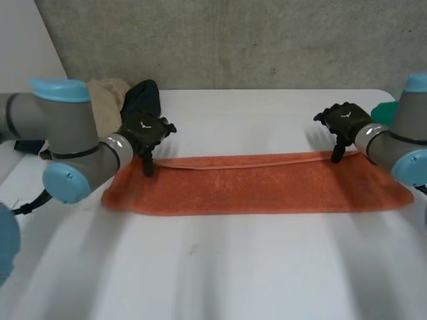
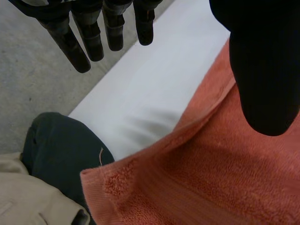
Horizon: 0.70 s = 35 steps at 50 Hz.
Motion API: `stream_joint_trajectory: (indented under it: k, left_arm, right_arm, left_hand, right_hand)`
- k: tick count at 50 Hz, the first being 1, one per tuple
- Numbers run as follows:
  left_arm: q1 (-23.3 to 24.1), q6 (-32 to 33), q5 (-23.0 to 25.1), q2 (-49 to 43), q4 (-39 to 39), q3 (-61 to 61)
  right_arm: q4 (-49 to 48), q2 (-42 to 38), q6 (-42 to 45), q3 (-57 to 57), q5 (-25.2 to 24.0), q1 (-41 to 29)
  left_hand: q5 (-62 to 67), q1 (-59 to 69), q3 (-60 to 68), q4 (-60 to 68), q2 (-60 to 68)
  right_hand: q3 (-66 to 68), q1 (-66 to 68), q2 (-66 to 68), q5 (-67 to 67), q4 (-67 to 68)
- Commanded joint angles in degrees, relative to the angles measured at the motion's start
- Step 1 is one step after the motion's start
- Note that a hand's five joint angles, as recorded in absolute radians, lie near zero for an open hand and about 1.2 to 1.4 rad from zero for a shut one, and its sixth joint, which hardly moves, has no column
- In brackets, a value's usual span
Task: Fold the laundry.
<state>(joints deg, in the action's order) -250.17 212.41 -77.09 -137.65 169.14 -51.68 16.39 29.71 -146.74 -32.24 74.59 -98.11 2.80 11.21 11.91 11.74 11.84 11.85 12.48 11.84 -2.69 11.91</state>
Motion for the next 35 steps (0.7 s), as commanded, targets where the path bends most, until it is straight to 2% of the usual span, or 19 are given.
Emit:
stream_joint_trajectory:
  k: [1, 9, 19, 26, 31, 35]
  left_arm:
    - [0.56, 3.45, -1.57, -6.93, 1.81, 6.49]
    - [0.04, 5.82, -3.59, -12.29, 2.33, 13.0]
    - [-0.14, 6.88, -5.97, -18.36, 7.69, 24.16]
    - [-1.28, 6.88, -5.09, -22.05, 9.28, 32.15]
    - [-1.28, 6.88, -5.79, -23.19, 7.26, 35.59]
    - [-1.55, 5.91, -7.2, -20.65, 7.69, 34.02]
  right_arm:
    - [-3.82, -4.92, 2.42, 2.36, 1.26, 0.11]
    - [-5.93, -7.82, 2.95, 4.12, 1.7, 0.37]
    - [-19.37, -9.67, 2.43, 4.73, 3.11, 0.2]
    - [-25.09, -13.01, 1.99, 7.45, 2.84, 0.2]
    - [-27.46, -14.15, 1.11, 8.16, 2.23, 0.46]
    - [-32.03, -12.93, -0.56, 6.41, 2.32, 0.46]
  left_hand:
    - [-2.8, -1.21, -1.91, -1.74, -1.84]
    - [-2.8, -1.21, -1.91, -1.74, -1.84]
    - [-2.8, -1.21, -1.91, -1.74, -1.84]
    - [-2.8, -1.21, -1.91, -1.74, -1.84]
    - [-2.8, -1.21, -1.91, -1.74, -1.84]
    - [-2.8, -1.21, -1.91, -1.74, -1.84]
  right_hand:
    - [-1.85, -2.48, -1.84, 2.69, -1.91]
    - [-1.85, -2.48, -1.84, 2.69, -1.91]
    - [-1.85, -2.48, -1.84, 2.69, -1.91]
    - [-1.85, -2.48, -1.84, 2.69, -1.91]
    - [-1.85, -2.48, -1.84, 2.69, -1.91]
    - [-1.85, -2.48, -1.84, 2.69, -1.91]
